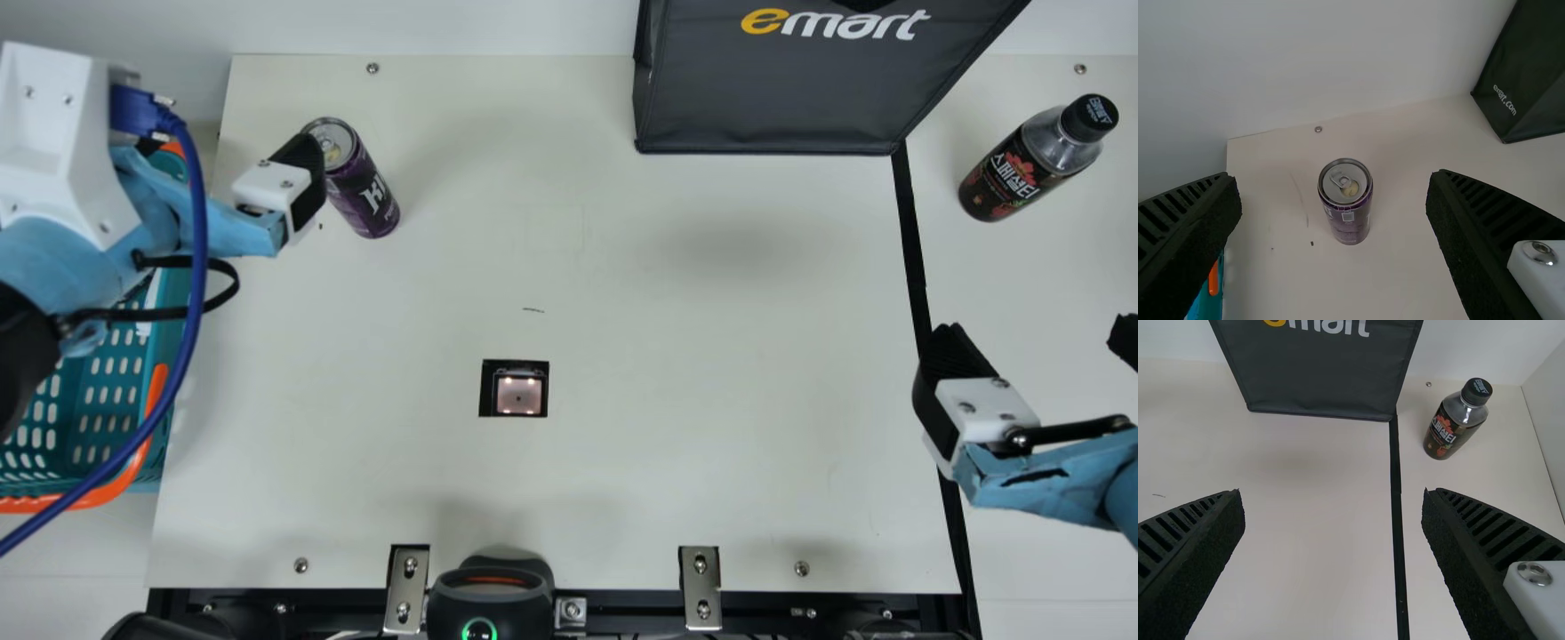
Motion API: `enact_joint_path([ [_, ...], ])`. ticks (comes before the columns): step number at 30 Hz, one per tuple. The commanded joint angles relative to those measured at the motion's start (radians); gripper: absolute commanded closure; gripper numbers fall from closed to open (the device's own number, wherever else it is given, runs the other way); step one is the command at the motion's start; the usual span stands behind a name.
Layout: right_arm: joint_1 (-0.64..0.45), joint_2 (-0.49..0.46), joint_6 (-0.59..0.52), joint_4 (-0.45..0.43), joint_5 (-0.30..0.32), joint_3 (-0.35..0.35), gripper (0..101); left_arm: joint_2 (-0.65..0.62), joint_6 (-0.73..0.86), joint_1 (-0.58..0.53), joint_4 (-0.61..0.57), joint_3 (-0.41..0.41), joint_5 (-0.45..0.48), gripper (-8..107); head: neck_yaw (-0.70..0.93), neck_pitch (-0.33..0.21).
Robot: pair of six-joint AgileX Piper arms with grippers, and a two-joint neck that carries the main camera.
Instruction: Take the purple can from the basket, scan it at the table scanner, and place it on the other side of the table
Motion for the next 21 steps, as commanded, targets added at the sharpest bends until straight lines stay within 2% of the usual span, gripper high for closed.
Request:
enact_joint_path([
  [1, 0.000, 0.000, 0.000, 0.000, 0.000, 0.000, 6, 0.025, -0.004, 0.000, -0.004, -0.011, 0.011, 9, 0.002, -0.029],
  [21, 0.000, 0.000, 0.000, 0.000, 0.000, 0.000, 6, 0.240, -0.097, -0.008, 0.008, -0.131, 0.120, 9, 0.002, -0.029],
])
